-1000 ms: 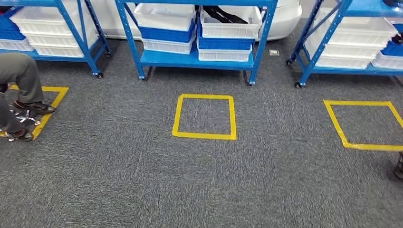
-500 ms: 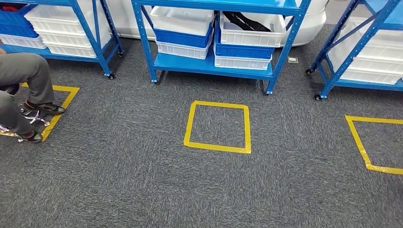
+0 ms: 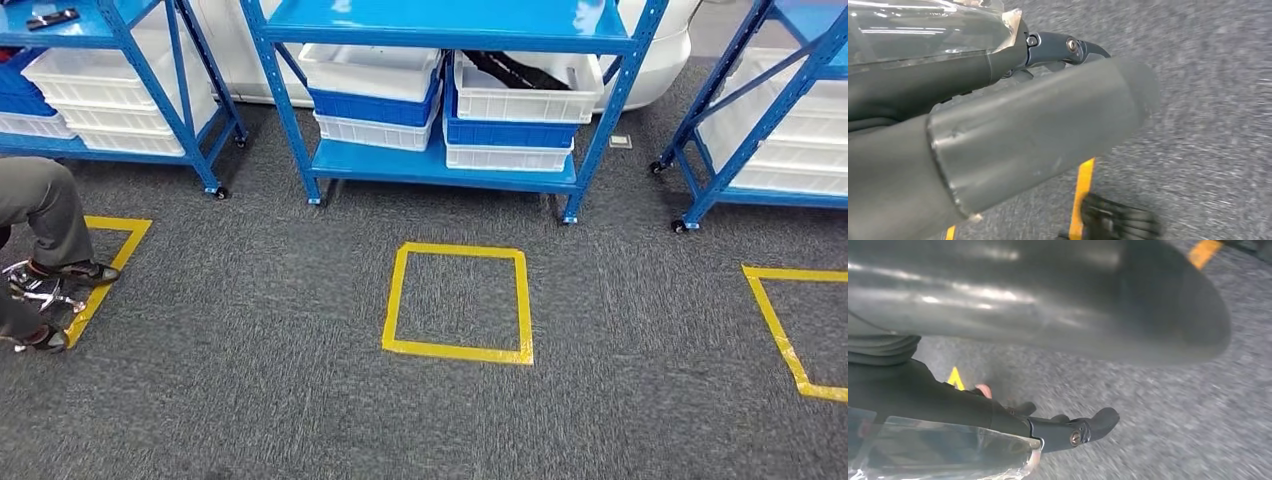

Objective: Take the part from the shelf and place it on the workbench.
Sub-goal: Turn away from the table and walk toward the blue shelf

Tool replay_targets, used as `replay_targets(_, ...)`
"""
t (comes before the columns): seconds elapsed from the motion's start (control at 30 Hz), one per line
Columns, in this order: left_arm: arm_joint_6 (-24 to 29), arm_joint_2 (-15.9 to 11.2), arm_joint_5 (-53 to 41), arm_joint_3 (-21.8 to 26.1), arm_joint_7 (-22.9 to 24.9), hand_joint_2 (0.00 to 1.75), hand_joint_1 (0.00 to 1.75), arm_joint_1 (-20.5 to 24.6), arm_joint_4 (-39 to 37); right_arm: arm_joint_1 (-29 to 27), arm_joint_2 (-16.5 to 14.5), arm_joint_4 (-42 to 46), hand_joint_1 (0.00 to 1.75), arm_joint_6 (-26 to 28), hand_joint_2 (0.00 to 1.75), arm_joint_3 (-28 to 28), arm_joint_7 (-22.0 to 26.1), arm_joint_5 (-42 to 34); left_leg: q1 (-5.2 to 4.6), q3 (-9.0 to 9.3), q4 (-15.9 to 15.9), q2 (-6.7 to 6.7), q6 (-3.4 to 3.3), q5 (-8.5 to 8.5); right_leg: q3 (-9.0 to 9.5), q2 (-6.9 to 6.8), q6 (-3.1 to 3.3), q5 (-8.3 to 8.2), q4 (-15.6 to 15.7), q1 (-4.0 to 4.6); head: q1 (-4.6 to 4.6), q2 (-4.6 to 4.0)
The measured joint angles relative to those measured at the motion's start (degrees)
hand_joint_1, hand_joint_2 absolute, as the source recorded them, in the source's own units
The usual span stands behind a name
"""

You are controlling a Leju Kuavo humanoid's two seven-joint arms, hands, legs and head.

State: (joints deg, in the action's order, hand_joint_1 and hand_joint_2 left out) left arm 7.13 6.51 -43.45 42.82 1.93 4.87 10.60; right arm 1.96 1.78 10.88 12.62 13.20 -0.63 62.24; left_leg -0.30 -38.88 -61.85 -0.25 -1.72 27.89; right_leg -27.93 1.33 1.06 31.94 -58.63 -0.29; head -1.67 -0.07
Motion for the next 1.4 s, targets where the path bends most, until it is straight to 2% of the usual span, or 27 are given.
replay_targets(0.03, 0.02, -0.08, 0.03, 0.03, 0.01, 0.0, 0.0, -0.09, -0.02, 0.08, -0.12, -0.09, 0.0, -0.15, 0.0, 0.0, 0.01, -0.04, -0.23, 0.05, 1.44, 0.0, -0.46, -3.44, 0.61, 0.17, -0.43, 0.35, 0.15, 0.04, -0.06, -0.01)
replay_targets(0.07, 0.03, -0.09, 0.05, 0.06, 0.0, 0.0, 0.0, -0.04, -0.02, 0.21, -0.16, -0.1, 0.0, -0.25, 0.0, 0.01, 0.02, -0.11, -0.44, 0.5, 2.28, -0.06, -0.85, -3.91, 1.3, 0.31, -1.1, 0.31, 0.18, 0.19, -0.06, -0.01)
replay_targets(0.13, 0.04, 0.02, 0.1, 0.09, -0.09, 0.0, 0.0, 0.14, 0.01, 0.14, -0.04, -0.05, 0.0, -0.43, 0.0, 0.05, 0.01, -0.22, -0.31, 2.93, 3.91, -0.23, -1.66, -3.28, 1.54, 0.1, -2.3, -0.43, -1.22, 0.31, -0.12, -0.01)
replay_targets(0.17, 0.01, 0.05, 0.1, 0.1, -0.14, 0.0, 0.0, 0.21, 0.02, 0.21, -0.02, -0.05, 0.0, -0.47, 0.0, 0.1, -0.03, -0.26, -0.21, 4.34, 4.65, -0.25, -2.04, -2.99, 0.43, -0.09, -2.76, -0.86, -3.41, 0.33, -0.02, -0.01)
replay_targets(0.23, -0.06, 0.07, 0.11, 0.14, -0.15, 0.0, 0.0, 0.37, 0.02, 0.49, -0.01, -0.04, 0.0, -0.62, 0.0, 0.24, -0.29, -0.25, -0.03, 6.94, 5.93, -0.21, -2.49, -2.3, -3.69, -0.42, -2.74, -0.19, -9.82, 0.1, 0.16, -0.02)
replay_targets(0.3, -0.1, 0.13, 0.13, 0.17, -0.13, 0.0, 0.0, 0.48, 0.02, 0.53, 0.05, -0.05, 0.0, -0.88, 0.0, 0.34, -0.8, -0.1, 0.2, 9.47, 7.15, -0.33, -2.55, -1.3, -8.39, -0.5, -2.29, 3.69, -14.35, -0.22, 0.26, 0.01)
replay_targets(0.37, -0.06, 0.27, 0.15, 0.21, -0.09, 0.0, 0.0, 0.45, 0.02, 0.31, 0.13, -0.06, 0.0, -1.19, 0.0, 0.35, -1.22, 0.14, 0.59, 12.14, 7.98, -0.73, -2.14, 0.09, -11.0, -0.59, -2.82, 7.08, -13.49, -0.69, 0.33, 0.02)
replay_targets(0.4, -0.03, 0.32, 0.15, 0.24, -0.04, 0.0, 0.0, 0.42, 0.02, 0.19, 0.15, -0.07, 0.0, -1.33, 0.0, 0.35, -1.33, 0.25, 0.81, 13.44, 8.14, -0.92, -1.79, 1.0, -11.51, -0.69, -3.63, 6.72, -11.07, -1.03, 0.38, 0.02)
replay_targets(0.43, -0.01, 0.36, 0.15, 0.28, 0.0, 0.0, 0.0, 0.37, 0.02, 0.09, 0.17, -0.08, 0.0, -1.44, 0.0, 0.35, -1.35, 0.33, 0.95, 14.43, 8.17, -1.02, -1.4, 2.02, -11.71, -0.86, -4.7, 4.11, -7.85, -1.34, 0.47, 0.02)
replay_targets(0.47, 0.01, 0.36, 0.15, 0.36, 0.05, 0.0, 0.0, 0.34, 0.01, 0.0, 0.18, -0.13, 0.0, -1.58, 0.0, 0.36, -1.37, 0.4, 0.96, 15.43, 7.89, -1.04, -0.96, 3.25, -11.97, -1.18, -5.77, -0.11, -4.15, -1.59, 0.61, 0.02)
replay_targets(0.5, 0.03, 0.37, 0.14, 0.45, 0.08, 0.0, 0.0, 0.29, 0.0, -0.01, 0.18, -0.19, 0.0, -1.74, 0.0, 0.36, -1.38, 0.44, 0.81, 16.11, 7.63, -1.03, -0.51, 4.43, -11.82, -1.53, -6.35, -4.42, -1.61, -1.73, 0.74, 0.02)
replay_targets(0.53, 0.04, 0.31, 0.15, 0.56, 0.13, 0.0, 0.0, 0.24, -0.01, -0.05, 0.13, -0.23, 0.0, -1.92, 0.0, 0.36, -1.39, 0.5, 0.6, 16.79, 7.36, -1.01, -0.15, 5.61, -11.72, -1.84, -6.32, -8.29, 0.0, -1.92, 0.69, 0.02)
replay_targets(0.57, 0.05, 0.24, 0.15, 0.66, 0.17, 0.0, 0.0, 0.26, -0.01, -0.03, 0.05, -0.28, 0.0, -2.11, 0.0, 0.36, -1.39, 0.55, 0.48, 17.41, 6.82, -0.98, 0.18, 6.51, -11.5, -2.1, -5.82, -10.42, 0.56, -2.16, 0.64, 0.02)
replay_targets(0.63, 0.05, 0.21, 0.17, 0.74, 0.23, 0.0, 0.0, 0.52, 0.01, 0.17, 0.03, -0.25, 0.0, -2.32, 0.0, 0.37, -1.37, 0.64, 0.6, 15.91, 3.08, -0.85, 0.81, 5.64, -10.94, -2.18, -4.7, -11.38, 0.19, -2.76, 0.17, 0.02)
replay_targets(0.7, 0.05, 0.34, 0.16, 0.74, 0.2, 0.0, 0.0, 0.87, 0.01, 0.47, 0.1, -0.21, 0.0, -2.35, 0.0, 0.38, -1.34, 0.66, 0.81, 10.27, -5.53, -0.62, 1.36, 3.96, -10.51, -2.16, -4.14, -10.99, 0.41, -2.93, -0.09, 0.02)
replay_targets(0.73, 0.05, 0.38, 0.13, 0.75, 0.2, 0.0, 0.0, 0.92, 0.0, 0.58, 0.09, -0.2, 0.0, -2.35, 0.0, 0.4, -1.33, 0.66, 0.86, 7.17, -9.92, -0.52, 1.51, 4.92, -10.24, -2.14, -3.78, -10.73, 0.62, -2.91, -0.11, 0.02)
replay_targets(0.77, 0.07, 0.4, 0.08, 0.76, 0.21, 0.0, 0.0, 0.9, 0.0, 0.66, 0.11, -0.2, 0.0, -2.36, 0.0, 0.43, -1.34, 0.66, 0.89, 4.64, -13.14, -0.47, 1.62, 7.46, -9.89, -2.13, -3.37, -10.43, 0.77, -2.92, -0.14, 0.02)
replay_targets(0.83, 0.08, 0.41, -0.08, 0.78, 0.25, 0.0, 0.0, 0.86, 0.0, 0.77, 0.12, -0.2, 0.0, -2.39, 0.0, 0.52, -1.37, 0.71, 1.02, 1.67, -15.44, -0.4, 1.88, 12.86, -9.18, -2.07, -2.72, -9.91, 0.87, -3.01, -0.16, 0.02)
replay_targets(0.87, 0.08, 0.4, -0.16, 0.79, 0.26, 0.0, 0.0, 0.89, 0.0, 0.8, 0.09, -0.2, 0.0, -2.42, 0.0, 0.6, -1.38, 0.75, 1.13, 1.22, -14.58, -0.34, 2.02, 13.57, -8.89, -2.02, -2.58, -9.73, 0.87, -3.08, -0.16, 0.02)
replay_targets(0.9, 0.08, 0.4, -0.22, 0.79, 0.28, 0.0, 0.0, 0.93, 0.0, 0.83, 0.02, -0.2, 0.0, -2.43, 0.0, 0.68, -1.38, 0.83, 1.29, 1.52, -12.35, -0.28, 2.17, 12.28, -8.67, -1.96, -2.59, -9.58, 0.87, -3.17, -0.16, 0.02)
replay_targets(0.97, 0.08, 0.45, -0.27, 0.79, 0.38, 0.0, 0.0, 1.0, 0.0, 0.89, -0.05, -0.19, 0.0, -2.44, 0.0, 0.81, -1.39, 0.95, 1.78, 3.53, -5.45, -0.16, 2.43, 7.17, -8.39, -1.78, -2.99, -9.43, 0.76, -3.19, -0.22, 0.02)
replay_targets(1.03, 0.08, 0.55, -0.29, 0.79, 0.51, 0.0, 0.0, 1.21, 0.0, 0.98, 0.0, -0.17, 0.0, -2.46, 0.0, 0.86, -1.41, 1.02, 2.11, 4.94, -0.29, 0.13, 2.2, 5.55, -8.73, -1.64, -3.87, -9.14, 0.48, -2.72, -0.31, 0.02)
replay_targets(1.07, 0.08, 0.64, -0.3, 0.79, 0.56, 0.0, 0.0, 1.27, 0.0, 1.02, 0.09, -0.15, 0.0, -2.48, 0.0, 0.87, -1.43, 1.04, 2.12, 5.09, 0.79, 0.24, 1.9, 5.67, -8.87, -1.64, -4.38, -8.95, 0.38, -2.3, -0.27, 0.02)
replay_targets(1.13, 0.09, 0.87, -0.33, 0.81, 0.58, 0.0, 0.0, 1.21, 0.0, 1.04, 0.26, -0.13, 0.0, -2.55, 0.0, 0.87, -1.46, 1.06, 2.06, 5.25, 1.42, 0.45, 1.74, 3.39, -8.93, -1.71, -4.65, -8.47, 0.36, -1.84, -0.02, 0.02)
replay_targets(1.2, 0.09, 1.0, -0.36, 0.83, 0.58, 0.0, 0.0, 1.18, 0.01, 1.03, 0.39, -0.11, 0.0, -2.72, 0.0, 0.88, -1.47, 1.1, 2.04, 5.5, 1.79, 0.63, 1.54, 0.84, -8.46, -1.73, -3.99, -7.98, 0.5, -1.82, 0.18, 0.02)
replay_targets(1.27, 0.09, 0.99, -0.37, 0.85, 0.58, 0.0, 0.0, 1.23, 0.02, 1.04, 0.47, -0.11, 0.0, -2.92, 0.0, 0.89, -1.53, 1.15, 1.94, 5.6, 1.78, 0.67, 0.8, 0.56, -8.16, -1.72, -3.31, -7.72, 0.85, -1.86, 0.35, 0.02)
replay_targets(1.4, 0.07, 1.08, -0.39, 0.94, 0.6, 0.0, 0.0, 1.24, 0.01, 1.02, 0.73, -0.11, 0.0, -3.28, 0.0, 0.93, -1.75, 1.19, 1.63, 5.66, 1.74, 0.59, 0.34, 0.66, -7.76, -1.7, -1.58, -8.8, 1.22, -1.92, 0.43, 0.02)
